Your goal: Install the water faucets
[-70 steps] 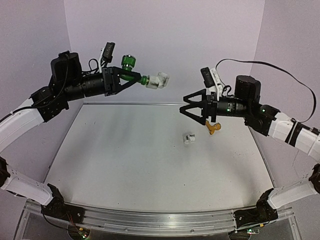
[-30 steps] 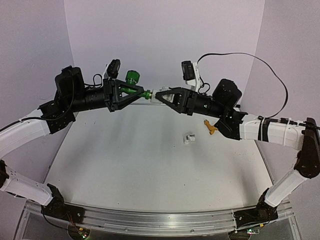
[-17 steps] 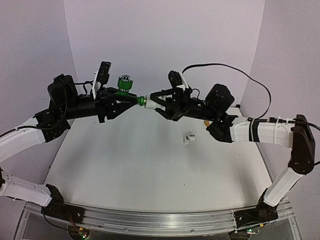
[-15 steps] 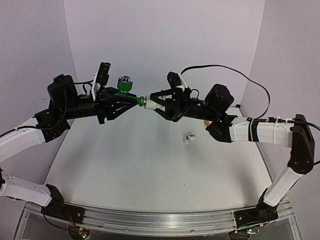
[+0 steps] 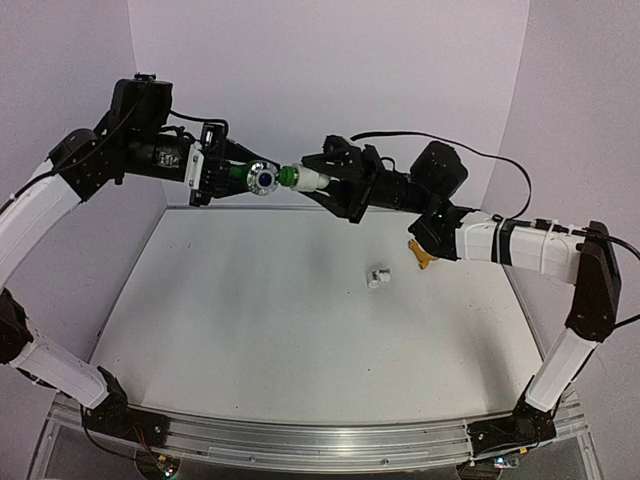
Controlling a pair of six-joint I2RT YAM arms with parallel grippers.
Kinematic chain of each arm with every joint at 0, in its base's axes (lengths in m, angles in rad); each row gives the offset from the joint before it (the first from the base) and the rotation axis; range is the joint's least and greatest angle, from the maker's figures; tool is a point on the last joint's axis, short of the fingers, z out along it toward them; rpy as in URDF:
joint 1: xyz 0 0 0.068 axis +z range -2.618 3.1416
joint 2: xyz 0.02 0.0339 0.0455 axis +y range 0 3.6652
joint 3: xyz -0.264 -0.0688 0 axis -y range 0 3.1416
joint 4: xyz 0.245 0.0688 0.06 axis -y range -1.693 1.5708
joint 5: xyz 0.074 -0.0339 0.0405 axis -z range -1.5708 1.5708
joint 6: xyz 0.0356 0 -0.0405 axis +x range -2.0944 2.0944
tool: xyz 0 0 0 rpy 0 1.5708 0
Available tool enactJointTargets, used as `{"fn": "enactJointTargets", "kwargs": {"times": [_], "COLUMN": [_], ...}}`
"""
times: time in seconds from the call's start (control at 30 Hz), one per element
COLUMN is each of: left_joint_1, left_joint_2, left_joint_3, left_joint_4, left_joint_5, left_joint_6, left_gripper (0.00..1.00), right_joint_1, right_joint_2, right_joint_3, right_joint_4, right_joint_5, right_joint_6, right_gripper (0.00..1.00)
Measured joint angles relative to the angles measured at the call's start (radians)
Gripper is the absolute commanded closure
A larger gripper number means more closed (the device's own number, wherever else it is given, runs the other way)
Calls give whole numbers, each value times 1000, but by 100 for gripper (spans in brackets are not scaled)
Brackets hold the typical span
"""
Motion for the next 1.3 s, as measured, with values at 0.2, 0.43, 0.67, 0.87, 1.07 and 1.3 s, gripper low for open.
{"fn": "enactJointTargets", "kwargs": {"times": [0.2, 0.43, 0.67, 0.87, 1.07, 1.3], "left_joint_1": [-29, -56, -75, -70, -49, -24], "left_joint_2": [3, -103, -285, -225, -142, -51], "left_joint_3": [61, -163, -467, -488, -501, -508], "left_joint_4": [-218, -246, 256, 590, 650, 682], "left_joint_5": [-226, -183, -133, -232, -351, -310], "left_joint_6": [433, 451, -317, -1150, -1978, -2616], "left_gripper": [100, 100, 100, 100, 100, 100], "right_joint_1": [-4, -31, -253, -276, -269, -240], "right_joint_2": [72, 46, -212, -381, -485, -554], "right_joint_3": [68, -52, -294, -203, -237, -464], "right_joint_4": [-131, -230, -368, -725, -864, -709], "right_joint_5": [13, 77, 133, 249, 350, 332], "right_joint_6": [3, -100, -358, -961, -1548, -2012], "right_gripper": [44, 2, 2, 2, 2, 2]}}
